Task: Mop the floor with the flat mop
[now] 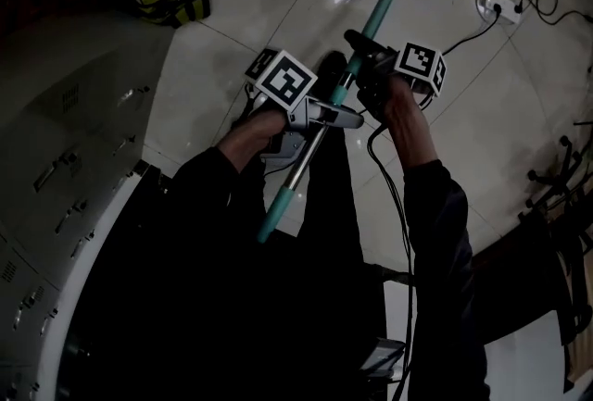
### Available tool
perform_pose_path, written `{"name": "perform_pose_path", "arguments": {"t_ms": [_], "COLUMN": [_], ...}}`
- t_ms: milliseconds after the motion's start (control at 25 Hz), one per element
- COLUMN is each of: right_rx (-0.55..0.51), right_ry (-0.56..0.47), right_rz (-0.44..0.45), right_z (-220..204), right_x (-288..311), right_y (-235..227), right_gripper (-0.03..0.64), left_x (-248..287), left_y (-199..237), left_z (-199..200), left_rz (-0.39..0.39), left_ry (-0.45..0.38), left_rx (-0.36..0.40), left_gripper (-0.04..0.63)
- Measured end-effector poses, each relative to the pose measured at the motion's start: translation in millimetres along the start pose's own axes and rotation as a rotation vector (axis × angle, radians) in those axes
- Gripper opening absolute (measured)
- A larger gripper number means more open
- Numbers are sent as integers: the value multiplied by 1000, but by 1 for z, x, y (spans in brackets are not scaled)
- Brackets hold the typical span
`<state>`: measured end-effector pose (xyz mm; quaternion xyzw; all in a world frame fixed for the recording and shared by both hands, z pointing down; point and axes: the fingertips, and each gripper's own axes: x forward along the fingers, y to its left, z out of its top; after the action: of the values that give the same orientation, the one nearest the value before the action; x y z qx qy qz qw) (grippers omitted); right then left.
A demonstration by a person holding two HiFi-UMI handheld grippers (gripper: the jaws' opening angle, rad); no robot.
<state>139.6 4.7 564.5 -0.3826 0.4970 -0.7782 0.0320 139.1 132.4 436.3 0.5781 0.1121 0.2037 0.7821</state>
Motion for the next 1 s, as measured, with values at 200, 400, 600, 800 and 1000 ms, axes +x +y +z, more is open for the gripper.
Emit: {"name": "perform_pose_path", "arguments": {"t_ms": [200,400,600,800,1000], "right_rx": [-22,-45,-64,-64,-10], "right_ry": [-24,-45,-40,-11,40], "right_rz": [2,-6,17,15,15], "right_z": [69,85,32,-72,-195], "right_x": [-4,-5,-6,-2,4], "right_y": [1,6,21,29,28], "right_gripper": [195,193,195,193,193], "left_x": [22,24,7,-25,-58], "left_y": [-2,-7,-11,-7,3], "left_z": [62,76,21,-78,-193], "left_rz": [1,3,23,31,43], "left_ry": [-10,-9,26,36,87], "left_rx": [17,33,56,53,11], "left_gripper": [141,138,140,138,142]}}
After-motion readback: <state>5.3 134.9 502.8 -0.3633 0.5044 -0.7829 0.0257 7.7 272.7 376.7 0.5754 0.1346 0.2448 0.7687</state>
